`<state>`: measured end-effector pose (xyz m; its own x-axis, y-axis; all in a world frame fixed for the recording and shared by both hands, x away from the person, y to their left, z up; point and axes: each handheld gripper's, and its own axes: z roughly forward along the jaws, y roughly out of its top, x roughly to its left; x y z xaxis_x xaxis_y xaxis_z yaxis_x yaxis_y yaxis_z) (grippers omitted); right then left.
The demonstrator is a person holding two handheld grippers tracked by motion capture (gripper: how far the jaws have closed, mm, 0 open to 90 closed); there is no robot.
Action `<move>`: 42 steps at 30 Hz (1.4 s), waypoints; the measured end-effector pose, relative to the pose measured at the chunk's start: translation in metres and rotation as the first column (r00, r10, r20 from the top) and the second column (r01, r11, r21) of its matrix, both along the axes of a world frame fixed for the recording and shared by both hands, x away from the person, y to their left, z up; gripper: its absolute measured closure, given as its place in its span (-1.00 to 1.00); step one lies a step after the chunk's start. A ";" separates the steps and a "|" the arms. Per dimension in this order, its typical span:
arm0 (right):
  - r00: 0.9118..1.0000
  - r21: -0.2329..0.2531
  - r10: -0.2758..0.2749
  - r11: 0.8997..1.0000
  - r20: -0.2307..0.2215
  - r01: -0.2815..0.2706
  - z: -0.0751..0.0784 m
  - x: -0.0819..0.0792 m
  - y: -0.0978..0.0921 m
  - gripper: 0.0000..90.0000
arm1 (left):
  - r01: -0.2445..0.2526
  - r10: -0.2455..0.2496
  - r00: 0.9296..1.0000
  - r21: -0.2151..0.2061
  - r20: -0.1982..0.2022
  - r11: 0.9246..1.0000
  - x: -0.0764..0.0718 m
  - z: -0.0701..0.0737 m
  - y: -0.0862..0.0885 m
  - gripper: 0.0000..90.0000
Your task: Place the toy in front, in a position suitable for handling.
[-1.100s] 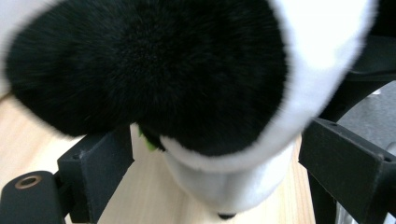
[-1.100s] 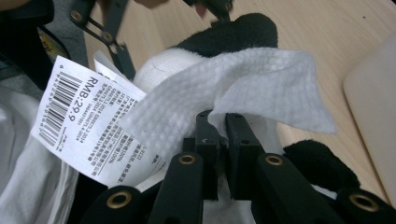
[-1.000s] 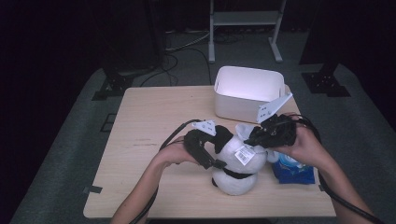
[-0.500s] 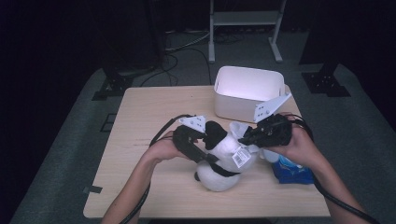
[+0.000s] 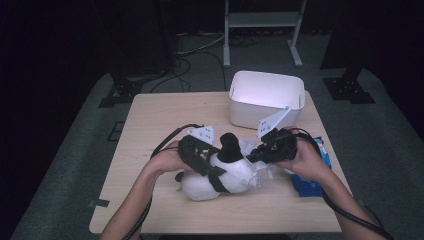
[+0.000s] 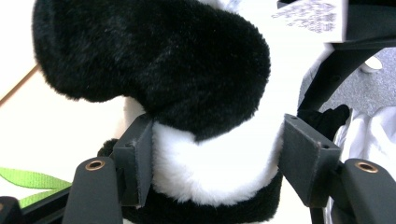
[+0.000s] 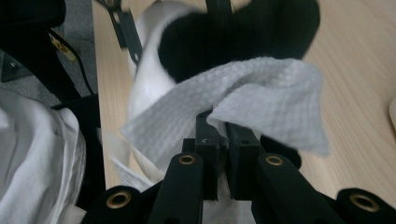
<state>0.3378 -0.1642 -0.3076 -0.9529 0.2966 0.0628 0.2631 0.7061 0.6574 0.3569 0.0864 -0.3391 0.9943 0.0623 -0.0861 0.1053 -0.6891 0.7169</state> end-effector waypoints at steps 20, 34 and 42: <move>0.999 -0.017 0.023 1.000 -0.029 -0.024 -0.025 0.002 0.015 0.86 | 0.005 -0.006 1.000 0.076 0.003 0.997 0.001 -0.020 -0.026 -0.43; 0.998 -0.007 -0.011 1.000 -0.059 0.010 -0.036 0.003 -0.001 0.86 | -0.068 0.067 0.997 0.041 0.026 0.997 -0.009 -0.023 0.024 -0.59; 0.998 -0.020 -0.024 1.000 -0.062 0.023 -0.039 0.002 -0.006 0.87 | -0.104 0.103 0.994 0.029 0.039 0.994 -0.015 -0.024 0.040 -0.71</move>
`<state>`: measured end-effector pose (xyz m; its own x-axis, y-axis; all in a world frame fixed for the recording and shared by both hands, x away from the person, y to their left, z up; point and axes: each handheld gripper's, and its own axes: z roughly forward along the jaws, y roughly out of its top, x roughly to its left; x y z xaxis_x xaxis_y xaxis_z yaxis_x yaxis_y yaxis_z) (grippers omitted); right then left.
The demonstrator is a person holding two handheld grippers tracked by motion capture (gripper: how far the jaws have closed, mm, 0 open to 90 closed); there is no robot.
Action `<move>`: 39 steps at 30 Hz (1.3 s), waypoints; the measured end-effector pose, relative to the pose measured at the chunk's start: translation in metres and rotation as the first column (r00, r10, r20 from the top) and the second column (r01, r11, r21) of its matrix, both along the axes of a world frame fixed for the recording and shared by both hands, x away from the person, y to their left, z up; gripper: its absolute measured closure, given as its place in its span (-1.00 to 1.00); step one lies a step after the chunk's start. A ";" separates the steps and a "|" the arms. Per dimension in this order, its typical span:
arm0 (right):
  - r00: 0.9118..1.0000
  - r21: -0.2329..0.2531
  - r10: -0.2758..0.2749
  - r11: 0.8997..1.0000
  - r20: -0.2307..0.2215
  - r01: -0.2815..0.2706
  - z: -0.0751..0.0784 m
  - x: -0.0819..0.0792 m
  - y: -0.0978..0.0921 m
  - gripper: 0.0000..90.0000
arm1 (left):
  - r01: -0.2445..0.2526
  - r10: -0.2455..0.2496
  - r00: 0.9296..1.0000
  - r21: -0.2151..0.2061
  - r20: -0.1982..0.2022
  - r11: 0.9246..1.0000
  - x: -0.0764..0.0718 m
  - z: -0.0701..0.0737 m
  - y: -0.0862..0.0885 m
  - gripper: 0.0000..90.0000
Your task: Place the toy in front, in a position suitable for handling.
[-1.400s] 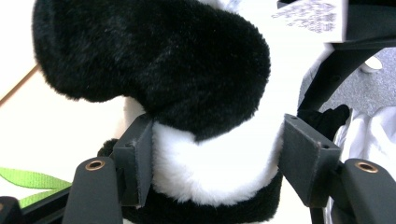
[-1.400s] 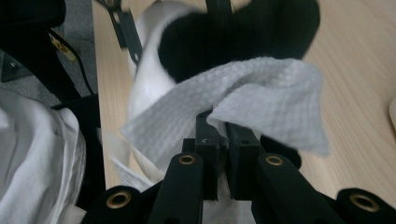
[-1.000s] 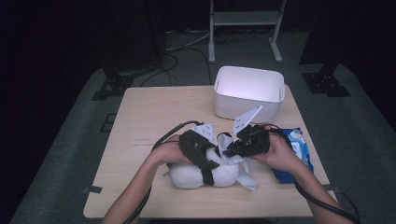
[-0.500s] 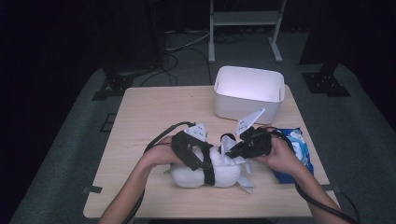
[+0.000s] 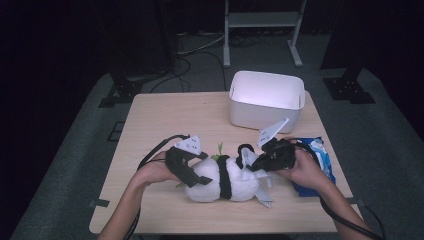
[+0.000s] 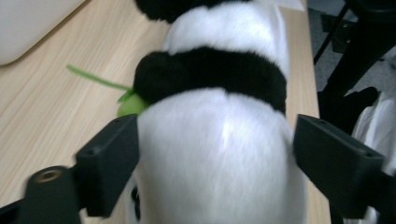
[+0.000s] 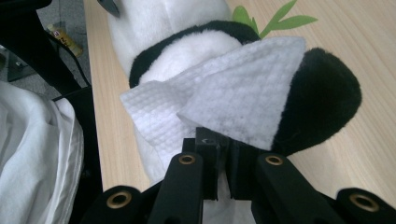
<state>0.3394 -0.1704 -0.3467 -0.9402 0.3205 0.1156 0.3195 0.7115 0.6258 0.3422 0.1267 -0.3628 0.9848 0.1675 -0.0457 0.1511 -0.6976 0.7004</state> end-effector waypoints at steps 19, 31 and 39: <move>0.999 -0.012 0.015 1.000 0.030 -0.015 0.012 0.004 0.011 0.86 | -0.007 0.004 0.997 -0.040 -0.075 0.999 0.006 -0.024 0.026 -0.43; 0.995 -0.056 0.087 0.995 0.039 -0.085 0.018 0.006 0.052 0.86 | 0.025 -0.025 0.999 -0.014 -0.030 1.000 0.005 -0.012 0.007 -0.43; 0.995 -0.078 0.090 0.993 0.037 -0.087 0.012 0.009 0.058 0.85 | 0.034 -0.035 0.998 -0.024 -0.044 0.999 0.007 -0.017 -0.004 -0.46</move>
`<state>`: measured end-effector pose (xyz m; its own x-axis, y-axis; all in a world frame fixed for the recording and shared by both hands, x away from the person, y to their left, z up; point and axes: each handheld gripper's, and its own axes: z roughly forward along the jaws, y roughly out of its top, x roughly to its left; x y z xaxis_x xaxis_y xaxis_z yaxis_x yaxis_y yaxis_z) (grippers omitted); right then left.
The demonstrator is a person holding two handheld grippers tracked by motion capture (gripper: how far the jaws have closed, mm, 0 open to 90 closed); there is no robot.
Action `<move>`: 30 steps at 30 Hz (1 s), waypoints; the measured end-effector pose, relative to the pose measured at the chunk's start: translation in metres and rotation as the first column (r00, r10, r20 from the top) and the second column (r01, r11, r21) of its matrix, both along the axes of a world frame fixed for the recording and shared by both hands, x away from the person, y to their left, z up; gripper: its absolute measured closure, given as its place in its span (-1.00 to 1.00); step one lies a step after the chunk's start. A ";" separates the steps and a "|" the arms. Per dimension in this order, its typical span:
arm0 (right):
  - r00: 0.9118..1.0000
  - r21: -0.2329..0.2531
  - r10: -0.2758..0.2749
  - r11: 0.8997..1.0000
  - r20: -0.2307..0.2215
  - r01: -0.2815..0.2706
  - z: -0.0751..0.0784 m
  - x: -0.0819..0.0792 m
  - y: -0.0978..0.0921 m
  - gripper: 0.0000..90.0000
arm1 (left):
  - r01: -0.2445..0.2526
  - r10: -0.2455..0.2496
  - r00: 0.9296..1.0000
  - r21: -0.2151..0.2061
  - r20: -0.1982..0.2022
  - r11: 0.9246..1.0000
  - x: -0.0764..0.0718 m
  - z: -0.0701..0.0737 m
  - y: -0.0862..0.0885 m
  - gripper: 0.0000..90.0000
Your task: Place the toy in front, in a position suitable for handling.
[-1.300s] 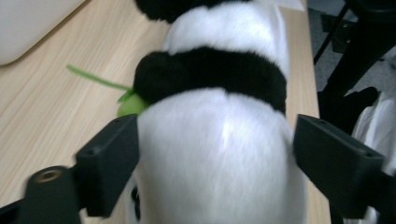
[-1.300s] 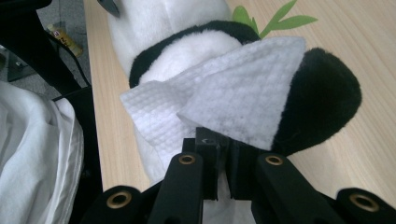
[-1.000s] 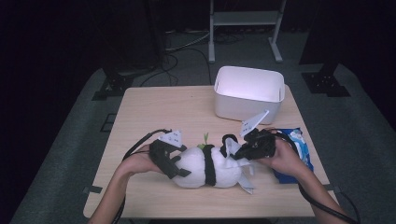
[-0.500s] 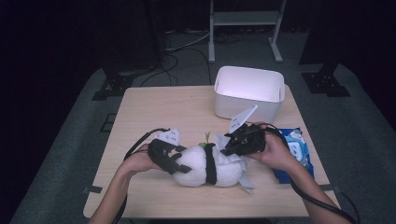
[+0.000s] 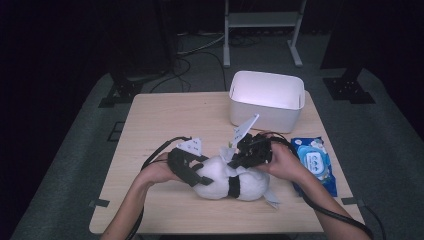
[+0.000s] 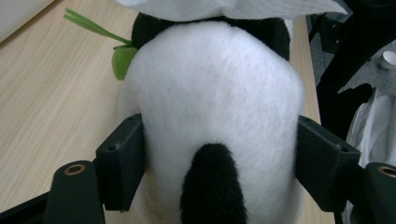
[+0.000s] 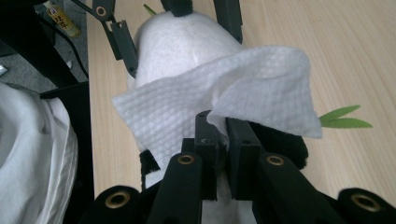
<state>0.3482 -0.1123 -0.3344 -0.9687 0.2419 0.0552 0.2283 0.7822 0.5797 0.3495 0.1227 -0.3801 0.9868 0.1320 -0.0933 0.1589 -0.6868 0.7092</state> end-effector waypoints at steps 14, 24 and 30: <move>1.000 -0.004 -0.013 1.000 -0.018 0.013 -0.006 -0.003 -0.013 0.86 | -0.039 0.035 0.998 -0.077 -0.059 0.996 0.000 -0.024 0.013 -0.82; 1.000 0.003 -0.025 1.000 -0.014 0.025 -0.007 -0.002 -0.016 0.86 | -0.039 0.019 0.990 -0.146 -0.137 0.989 0.008 -0.046 0.024 -0.58; 1.000 0.025 -0.022 0.999 -0.008 0.022 -0.005 0.000 -0.013 0.86 | -0.037 0.021 0.994 -0.145 -0.109 0.989 0.007 -0.036 0.023 -0.38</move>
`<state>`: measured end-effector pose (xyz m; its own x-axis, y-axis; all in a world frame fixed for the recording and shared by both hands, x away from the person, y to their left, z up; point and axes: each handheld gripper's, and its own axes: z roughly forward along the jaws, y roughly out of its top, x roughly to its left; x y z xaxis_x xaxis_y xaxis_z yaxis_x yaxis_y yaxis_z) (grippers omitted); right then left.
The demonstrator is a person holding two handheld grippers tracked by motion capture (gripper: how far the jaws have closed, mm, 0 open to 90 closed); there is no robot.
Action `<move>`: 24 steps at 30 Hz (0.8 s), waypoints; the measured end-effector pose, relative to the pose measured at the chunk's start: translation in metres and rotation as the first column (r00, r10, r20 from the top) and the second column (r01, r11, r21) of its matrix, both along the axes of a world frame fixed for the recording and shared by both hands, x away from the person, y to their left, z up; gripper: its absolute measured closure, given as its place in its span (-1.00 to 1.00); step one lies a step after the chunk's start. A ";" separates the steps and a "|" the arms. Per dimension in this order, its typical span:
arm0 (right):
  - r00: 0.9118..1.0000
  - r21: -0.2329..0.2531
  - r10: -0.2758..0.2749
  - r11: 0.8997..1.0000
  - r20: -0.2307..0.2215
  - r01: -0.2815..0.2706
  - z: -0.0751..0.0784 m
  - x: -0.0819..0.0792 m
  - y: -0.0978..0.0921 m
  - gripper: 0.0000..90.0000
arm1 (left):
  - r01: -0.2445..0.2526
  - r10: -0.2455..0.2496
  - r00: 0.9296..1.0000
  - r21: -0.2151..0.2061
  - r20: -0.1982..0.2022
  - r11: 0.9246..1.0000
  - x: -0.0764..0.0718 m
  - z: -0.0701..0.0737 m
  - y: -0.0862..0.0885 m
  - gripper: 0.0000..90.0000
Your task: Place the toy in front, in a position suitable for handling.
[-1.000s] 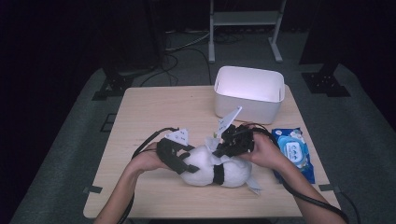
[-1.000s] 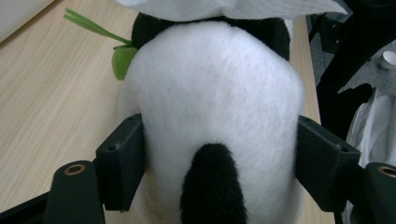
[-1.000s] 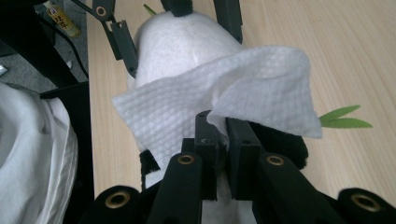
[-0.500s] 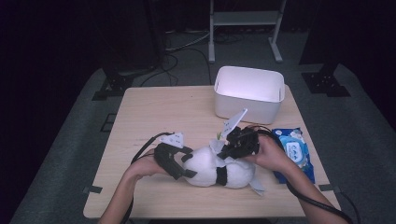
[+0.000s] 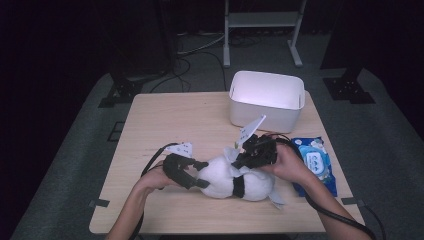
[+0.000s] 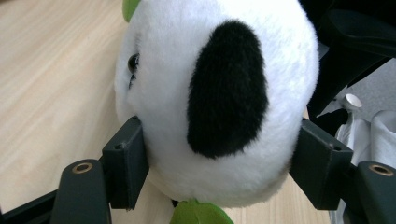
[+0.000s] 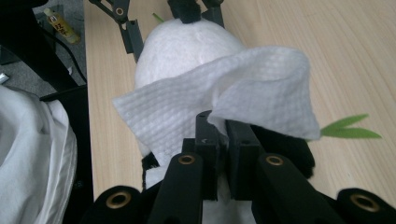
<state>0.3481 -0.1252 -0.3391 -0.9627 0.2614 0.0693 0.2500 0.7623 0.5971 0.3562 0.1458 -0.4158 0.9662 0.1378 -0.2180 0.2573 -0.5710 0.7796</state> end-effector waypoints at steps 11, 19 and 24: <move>1.000 0.015 0.002 1.000 0.025 -0.002 0.011 0.000 0.003 0.86 | 0.010 -0.015 0.997 0.057 0.079 0.998 -0.001 0.032 -0.003 -0.29; 1.000 -0.047 -0.012 0.999 0.025 0.013 0.008 -0.002 -0.003 0.86 | 0.018 -0.021 0.997 0.042 0.080 0.999 -0.001 0.032 -0.004 -0.30; 1.000 -0.050 -0.017 0.999 0.019 0.018 0.006 -0.004 -0.009 0.86 | 0.014 -0.017 0.996 0.036 0.084 0.999 0.000 0.031 -0.007 -0.42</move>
<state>0.3436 -0.1344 -0.3336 -0.9589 0.2811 0.0381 0.2530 0.7869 0.5629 0.3558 0.1384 -0.3847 0.9830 0.1289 -0.1311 0.1826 -0.6023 0.7771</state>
